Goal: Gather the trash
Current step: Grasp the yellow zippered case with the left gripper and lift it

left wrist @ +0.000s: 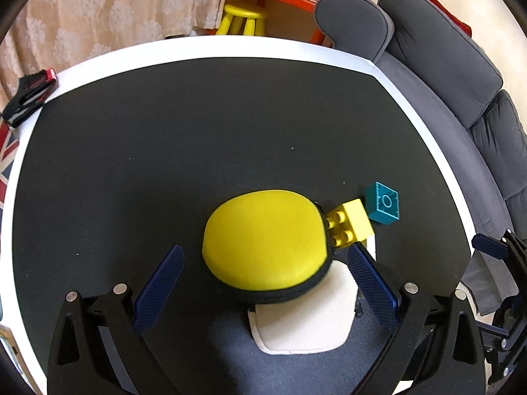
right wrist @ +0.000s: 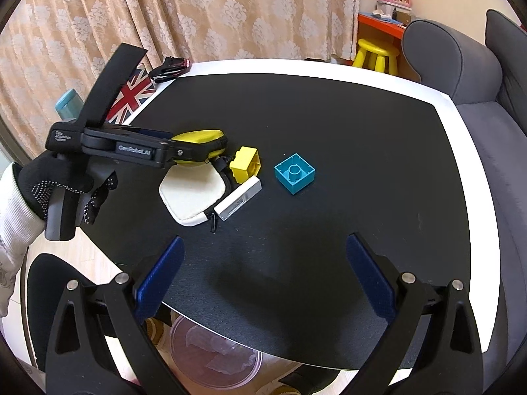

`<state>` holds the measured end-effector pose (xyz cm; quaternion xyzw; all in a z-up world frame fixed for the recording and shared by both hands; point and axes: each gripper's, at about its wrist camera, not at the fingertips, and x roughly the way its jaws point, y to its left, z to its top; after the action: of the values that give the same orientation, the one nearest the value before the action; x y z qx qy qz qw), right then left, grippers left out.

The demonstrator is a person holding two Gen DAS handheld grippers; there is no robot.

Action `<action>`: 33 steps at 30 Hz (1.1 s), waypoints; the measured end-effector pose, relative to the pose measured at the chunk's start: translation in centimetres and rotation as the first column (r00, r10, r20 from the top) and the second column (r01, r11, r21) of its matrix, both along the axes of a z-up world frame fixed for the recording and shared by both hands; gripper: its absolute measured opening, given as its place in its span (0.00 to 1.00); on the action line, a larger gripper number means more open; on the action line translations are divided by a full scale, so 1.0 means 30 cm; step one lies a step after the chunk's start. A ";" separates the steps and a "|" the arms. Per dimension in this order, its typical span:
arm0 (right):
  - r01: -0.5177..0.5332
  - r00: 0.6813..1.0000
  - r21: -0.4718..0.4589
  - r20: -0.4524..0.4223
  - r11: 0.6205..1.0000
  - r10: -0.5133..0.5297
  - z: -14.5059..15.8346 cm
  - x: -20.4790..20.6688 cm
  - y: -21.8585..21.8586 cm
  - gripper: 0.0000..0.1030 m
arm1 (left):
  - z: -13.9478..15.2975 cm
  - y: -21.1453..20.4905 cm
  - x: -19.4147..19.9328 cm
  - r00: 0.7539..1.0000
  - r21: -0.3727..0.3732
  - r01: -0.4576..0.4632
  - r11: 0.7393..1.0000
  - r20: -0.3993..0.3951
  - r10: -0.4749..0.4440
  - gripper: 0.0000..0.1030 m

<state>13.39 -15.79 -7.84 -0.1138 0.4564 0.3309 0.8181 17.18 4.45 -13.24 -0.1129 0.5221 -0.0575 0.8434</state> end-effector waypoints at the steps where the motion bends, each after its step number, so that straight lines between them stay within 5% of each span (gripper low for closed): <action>1: 0.000 1.000 -0.001 -0.001 1.000 0.000 -0.002 0.003 0.000 0.94 | -0.002 0.008 -0.005 1.000 -0.003 -0.002 1.000 0.002 0.002 0.92; 9: -0.006 1.000 -0.003 -0.008 1.000 0.006 -0.016 0.020 0.012 0.94 | -0.020 0.023 0.003 1.000 -0.037 -0.003 0.999 0.007 0.004 0.76; 19: -0.009 1.000 -0.011 -0.001 1.000 0.009 -0.016 0.036 0.027 0.94 | -0.020 0.027 0.007 0.999 -0.024 -0.008 1.000 0.038 0.009 0.74; 33: -0.059 0.998 -0.094 0.020 0.994 0.061 -0.061 0.193 0.101 0.93 | 0.112 0.033 -0.080 0.992 0.007 0.004 1.000 0.125 -0.005 0.74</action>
<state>19.18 -12.75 -9.68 -0.1693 0.4582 0.3322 0.8069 14.78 5.44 -9.88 -0.1052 0.4686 -0.0646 0.8748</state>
